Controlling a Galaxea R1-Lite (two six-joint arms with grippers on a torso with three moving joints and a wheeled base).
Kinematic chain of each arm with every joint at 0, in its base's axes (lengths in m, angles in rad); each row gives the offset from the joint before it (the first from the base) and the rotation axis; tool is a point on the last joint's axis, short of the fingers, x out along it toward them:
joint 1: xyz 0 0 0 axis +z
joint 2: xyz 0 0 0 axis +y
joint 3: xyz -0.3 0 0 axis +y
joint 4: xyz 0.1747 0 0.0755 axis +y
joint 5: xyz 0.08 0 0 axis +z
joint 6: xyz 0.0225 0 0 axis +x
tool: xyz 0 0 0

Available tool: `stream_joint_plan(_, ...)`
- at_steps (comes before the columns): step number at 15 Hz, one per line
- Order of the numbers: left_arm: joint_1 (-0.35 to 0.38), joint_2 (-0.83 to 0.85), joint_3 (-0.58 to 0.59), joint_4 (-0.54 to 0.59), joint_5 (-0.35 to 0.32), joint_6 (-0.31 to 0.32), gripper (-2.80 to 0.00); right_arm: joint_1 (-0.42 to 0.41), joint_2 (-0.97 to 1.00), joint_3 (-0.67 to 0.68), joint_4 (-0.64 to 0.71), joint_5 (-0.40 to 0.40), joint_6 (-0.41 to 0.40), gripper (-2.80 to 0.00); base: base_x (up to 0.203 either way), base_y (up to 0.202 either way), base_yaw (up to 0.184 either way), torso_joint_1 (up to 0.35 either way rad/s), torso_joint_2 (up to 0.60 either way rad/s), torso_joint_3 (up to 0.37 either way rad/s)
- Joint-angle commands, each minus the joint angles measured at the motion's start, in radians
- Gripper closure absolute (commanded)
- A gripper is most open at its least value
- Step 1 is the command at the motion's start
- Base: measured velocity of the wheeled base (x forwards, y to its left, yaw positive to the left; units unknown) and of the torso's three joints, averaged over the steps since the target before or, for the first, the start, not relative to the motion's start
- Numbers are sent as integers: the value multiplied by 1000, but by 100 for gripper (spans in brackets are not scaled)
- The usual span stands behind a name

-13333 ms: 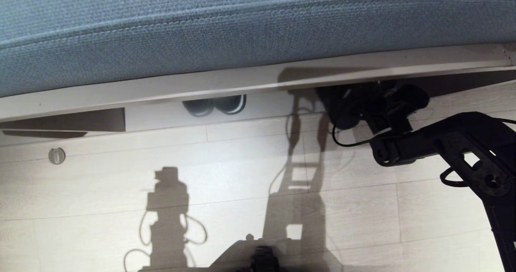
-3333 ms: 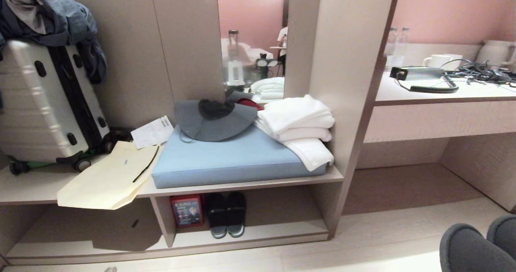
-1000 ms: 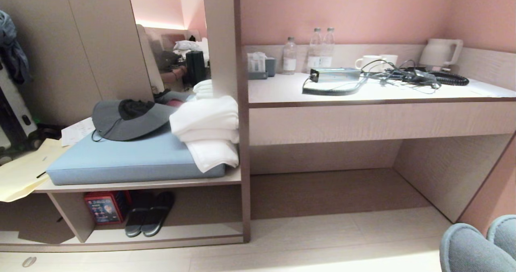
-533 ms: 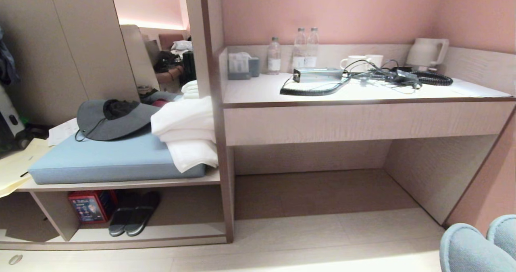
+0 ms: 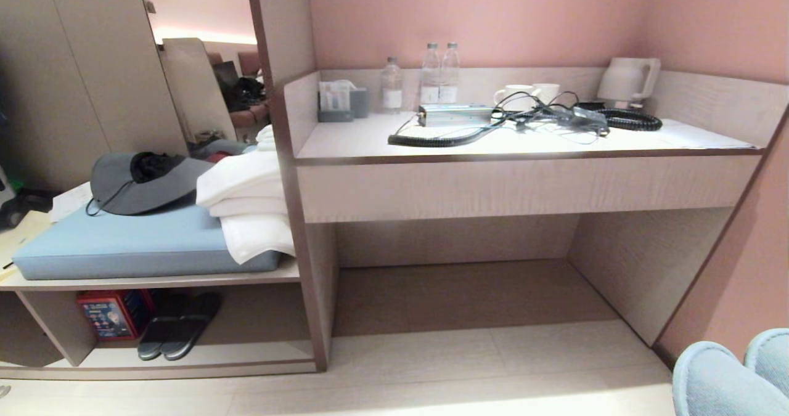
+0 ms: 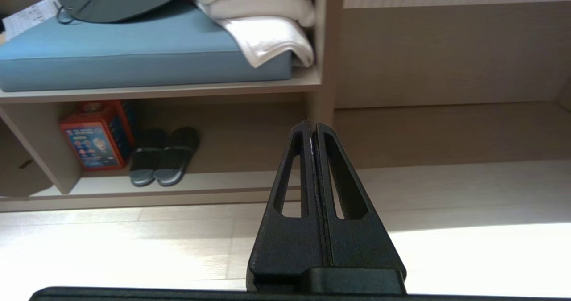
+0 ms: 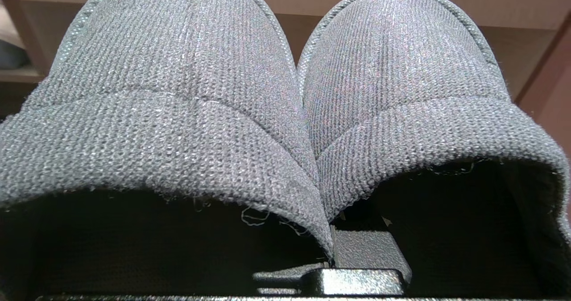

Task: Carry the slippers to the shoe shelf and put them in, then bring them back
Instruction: Place the slippers on the floor

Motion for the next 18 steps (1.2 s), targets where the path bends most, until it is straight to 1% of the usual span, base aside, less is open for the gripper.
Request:
stream_joint_plan(1,0,0,0,-1,0,0,0,0,0,0,0,0,0,0,0,-184,1,2,12,2)
stream_joint_plan(3,0,0,0,-1,0,0,0,0,0,0,0,0,0,0,0,-95,1,-2,1,2)
stream_joint_plan(10,1,0,0,-1,0,-3,0,0,0,0,0,0,0,0,0,0,0,0,1,-9)
stream_joint_plan(18,0,0,0,-1,0,-4,0,0,0,0,0,0,0,0,0,0,0,3,4,-179)
